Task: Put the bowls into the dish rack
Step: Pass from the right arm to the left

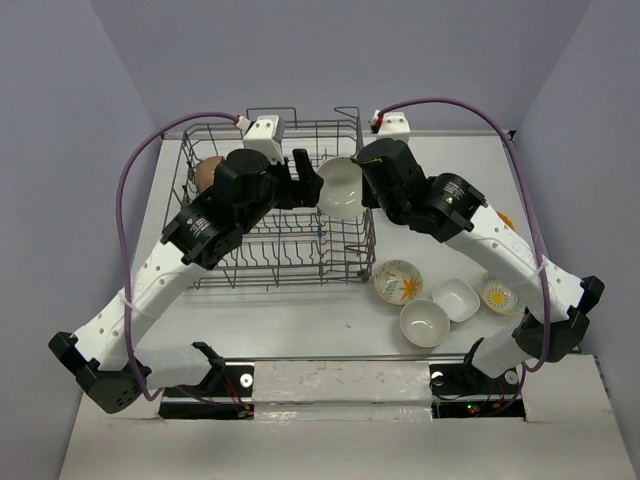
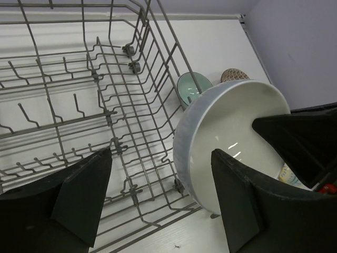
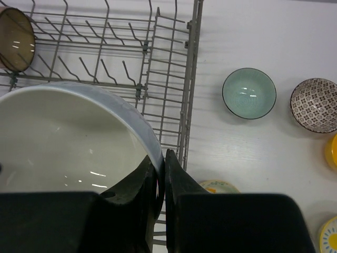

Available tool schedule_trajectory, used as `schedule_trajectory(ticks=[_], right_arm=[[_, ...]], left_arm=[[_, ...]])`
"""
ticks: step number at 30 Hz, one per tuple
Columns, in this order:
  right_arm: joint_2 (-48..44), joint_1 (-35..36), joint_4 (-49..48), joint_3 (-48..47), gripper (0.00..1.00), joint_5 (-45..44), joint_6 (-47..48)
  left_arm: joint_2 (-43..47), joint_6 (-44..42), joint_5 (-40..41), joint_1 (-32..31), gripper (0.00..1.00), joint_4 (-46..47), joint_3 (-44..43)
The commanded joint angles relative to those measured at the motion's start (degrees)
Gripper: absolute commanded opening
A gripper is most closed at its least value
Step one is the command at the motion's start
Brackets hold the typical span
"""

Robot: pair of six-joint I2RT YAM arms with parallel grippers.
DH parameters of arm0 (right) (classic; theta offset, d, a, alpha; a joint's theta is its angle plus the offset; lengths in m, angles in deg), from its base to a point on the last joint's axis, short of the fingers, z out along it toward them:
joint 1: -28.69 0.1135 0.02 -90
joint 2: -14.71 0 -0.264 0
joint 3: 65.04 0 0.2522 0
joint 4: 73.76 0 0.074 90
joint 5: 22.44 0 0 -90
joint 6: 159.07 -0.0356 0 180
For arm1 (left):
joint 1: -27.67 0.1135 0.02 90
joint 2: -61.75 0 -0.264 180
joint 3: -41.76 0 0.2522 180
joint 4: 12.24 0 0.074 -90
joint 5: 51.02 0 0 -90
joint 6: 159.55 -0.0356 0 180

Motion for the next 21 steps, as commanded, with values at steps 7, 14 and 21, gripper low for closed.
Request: schedule_trajectory(ticks=[7, 14, 21], right_arm=[[5.5, 4.5, -1.6, -11.4, 0.01, -8.3, 0.6], [6.7, 5.6, -2.0, -12.0, 0.01, -8.6, 0.9], [8.8, 6.7, -2.3, -14.0, 0.01, -8.8, 1.4]], left_arm=[[2.2, 0.5, 7.1, 0.0, 0.75, -0.4, 3.1], [1.4, 0.2, 8.9, -0.1, 0.52, -1.8, 2.8], [1.0, -0.3, 9.8, -0.1, 0.45, -2.0, 3.3]])
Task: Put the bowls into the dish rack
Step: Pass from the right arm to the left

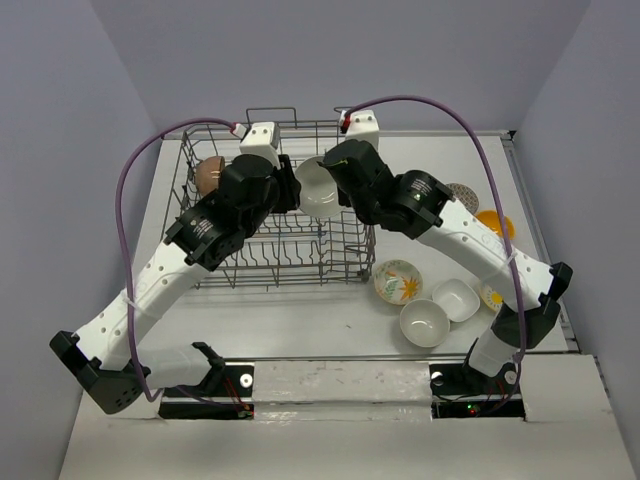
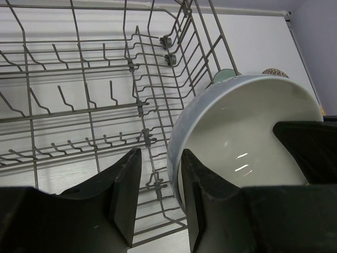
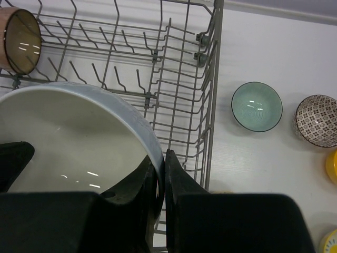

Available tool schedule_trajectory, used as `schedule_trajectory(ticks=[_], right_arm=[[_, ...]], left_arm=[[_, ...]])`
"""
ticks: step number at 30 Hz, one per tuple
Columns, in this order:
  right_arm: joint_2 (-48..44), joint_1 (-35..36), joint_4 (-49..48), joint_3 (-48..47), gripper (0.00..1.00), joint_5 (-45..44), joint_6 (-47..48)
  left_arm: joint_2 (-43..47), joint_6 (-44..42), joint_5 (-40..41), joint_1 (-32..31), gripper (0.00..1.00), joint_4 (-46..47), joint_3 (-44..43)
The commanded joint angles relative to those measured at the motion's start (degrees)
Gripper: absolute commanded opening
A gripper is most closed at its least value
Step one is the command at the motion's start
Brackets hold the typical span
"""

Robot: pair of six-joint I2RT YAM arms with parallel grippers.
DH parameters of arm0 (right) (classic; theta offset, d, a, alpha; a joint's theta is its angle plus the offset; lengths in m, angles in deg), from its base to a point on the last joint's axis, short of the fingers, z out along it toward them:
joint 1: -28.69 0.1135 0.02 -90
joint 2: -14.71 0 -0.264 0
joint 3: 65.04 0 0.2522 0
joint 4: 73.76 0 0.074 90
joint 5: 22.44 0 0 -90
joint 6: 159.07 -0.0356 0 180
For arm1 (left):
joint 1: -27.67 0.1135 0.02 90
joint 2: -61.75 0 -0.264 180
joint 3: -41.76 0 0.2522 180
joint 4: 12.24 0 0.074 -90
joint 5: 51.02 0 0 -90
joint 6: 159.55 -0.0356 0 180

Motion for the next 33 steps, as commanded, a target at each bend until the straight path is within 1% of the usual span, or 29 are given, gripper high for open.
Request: schedule_trajectory(ticks=[1, 9, 14, 18, 20, 27, 30, 32, 33], right_arm=[[0.6, 0.9, -3.7, -4.8, 0.01, -3.0, 0.0], [1.9, 1.9, -3.9, -6.5, 0.01, -3.3, 0.5], [2.4, 1.9, -3.9, -7.2, 0.01, -3.4, 0.6], [3.0, 1.9, -4.2, -8.4, 0.01, -3.3, 1.3], [3.3, 1.9, -4.0, -8.9, 0.01, -3.6, 1.5], [3.7, 1.9, -4.2, -9.4, 0.01, -3.5, 2.0], [3.7, 1.9, -4.3, -9.1, 0.01, -3.4, 2.1], [3.4, 1.9, -4.8, -8.4, 0.01, -3.1, 2.0], [3.3, 1.9, -5.1, -8.0, 0.01, -2.8, 2.0]], left_arm=[[0.7, -0.6, 2.1, 0.0, 0.45, 0.7, 0.4], [0.3, -1.2, 2.5, 0.0, 0.44, 0.7, 0.4], [0.0, -1.3, 2.8, 0.0, 0.39, 0.7, 0.4], [-0.7, -1.4, 2.5, -0.1, 0.38, 0.5, 0.3], [-0.8, -1.2, 2.5, 0.0, 0.34, 0.5, 0.2], [-1.1, -1.2, 2.6, -0.1, 0.34, 0.7, 0.0], [-1.4, -1.1, 2.5, 0.0, 0.25, 0.7, -0.2], [-1.8, -1.4, 2.6, 0.0, 0.09, 0.7, -0.3], [-1.9, -1.5, 2.6, 0.0, 0.04, 0.8, -0.3]])
